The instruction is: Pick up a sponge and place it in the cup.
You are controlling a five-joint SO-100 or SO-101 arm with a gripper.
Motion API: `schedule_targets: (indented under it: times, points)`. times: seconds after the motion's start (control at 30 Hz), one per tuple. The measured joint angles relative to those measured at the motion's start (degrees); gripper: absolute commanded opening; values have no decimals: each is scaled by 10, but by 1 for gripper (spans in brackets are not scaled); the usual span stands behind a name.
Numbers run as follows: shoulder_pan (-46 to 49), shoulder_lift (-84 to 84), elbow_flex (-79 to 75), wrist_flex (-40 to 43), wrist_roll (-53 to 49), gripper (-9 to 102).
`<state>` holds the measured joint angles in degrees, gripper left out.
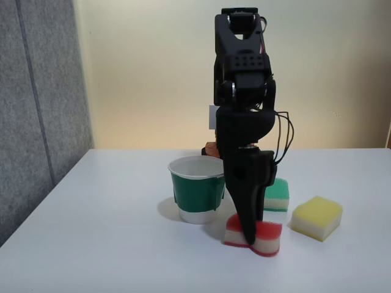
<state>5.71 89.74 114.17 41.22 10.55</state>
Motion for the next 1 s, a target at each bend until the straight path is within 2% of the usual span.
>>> schedule_targets:
  times: [0.3, 0.7, 1.0]
  points:
    - [3, 68, 2, 50, -53, 0]
    - [1, 221, -86, 209, -104, 0]
    - [32, 285, -130, 252, -134, 0]
